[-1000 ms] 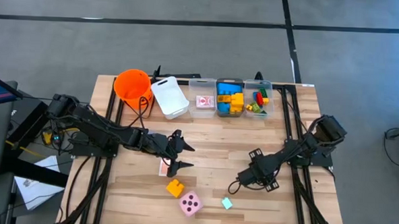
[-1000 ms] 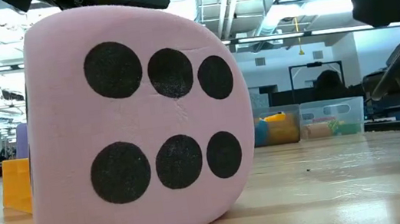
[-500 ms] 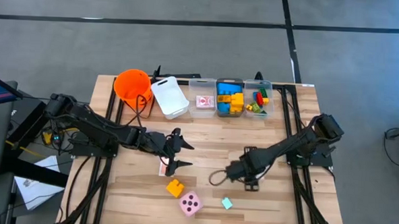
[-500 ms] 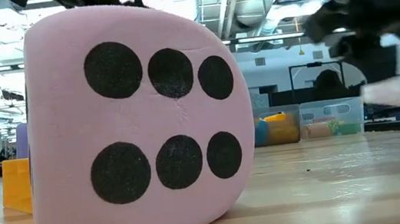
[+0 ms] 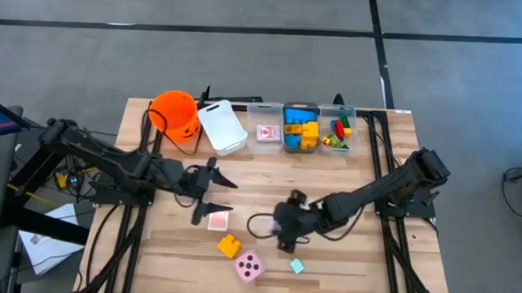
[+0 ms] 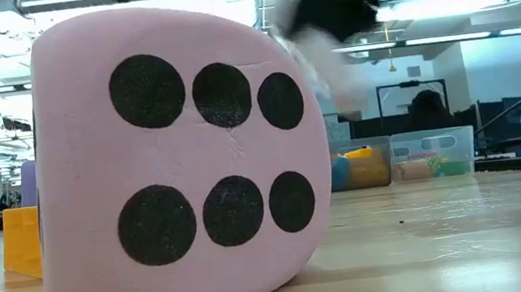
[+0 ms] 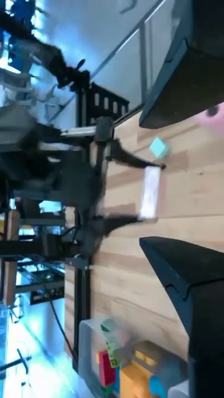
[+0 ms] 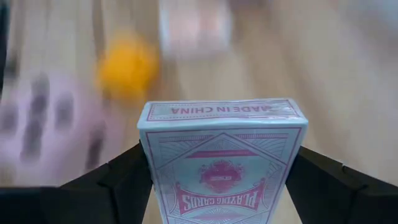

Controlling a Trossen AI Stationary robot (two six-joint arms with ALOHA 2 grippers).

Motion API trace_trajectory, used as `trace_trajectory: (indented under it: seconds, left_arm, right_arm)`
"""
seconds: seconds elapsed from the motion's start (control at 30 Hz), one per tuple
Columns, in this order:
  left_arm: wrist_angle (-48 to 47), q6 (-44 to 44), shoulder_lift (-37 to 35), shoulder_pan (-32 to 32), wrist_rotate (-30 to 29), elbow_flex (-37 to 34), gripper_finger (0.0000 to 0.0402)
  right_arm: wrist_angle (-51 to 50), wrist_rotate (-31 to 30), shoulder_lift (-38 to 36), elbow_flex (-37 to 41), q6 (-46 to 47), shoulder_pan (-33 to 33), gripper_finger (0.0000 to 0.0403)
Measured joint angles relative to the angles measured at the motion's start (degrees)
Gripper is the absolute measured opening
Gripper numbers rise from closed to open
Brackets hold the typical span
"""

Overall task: Pick & Place Toys
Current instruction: Put the red deck of cards into the left transparent bin

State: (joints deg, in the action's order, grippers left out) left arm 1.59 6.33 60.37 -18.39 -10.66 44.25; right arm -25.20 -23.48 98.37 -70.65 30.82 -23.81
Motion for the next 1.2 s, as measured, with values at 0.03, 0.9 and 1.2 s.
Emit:
trace_trajectory:
  seconds: [0.03,0.9,1.2]
  left_arm:
    - [-1.2,0.0,-0.9,-0.7,-0.6,0.0,0.0292]
    - [-8.3,3.0,-2.9,-7.5,-17.4,0.0,0.0292]
    - [-8.9,3.1,-2.9,-7.4,-17.4,0.0,0.0292]
  right_arm:
    - [3.8,-5.2,0.0,0.0,-2.5,-0.1,0.0300]
    - [28.8,-5.0,0.4,0.1,-10.6,41.1,0.0300]
    - [26.6,2.6,0.4,0.1,-4.8,44.7,0.0337]
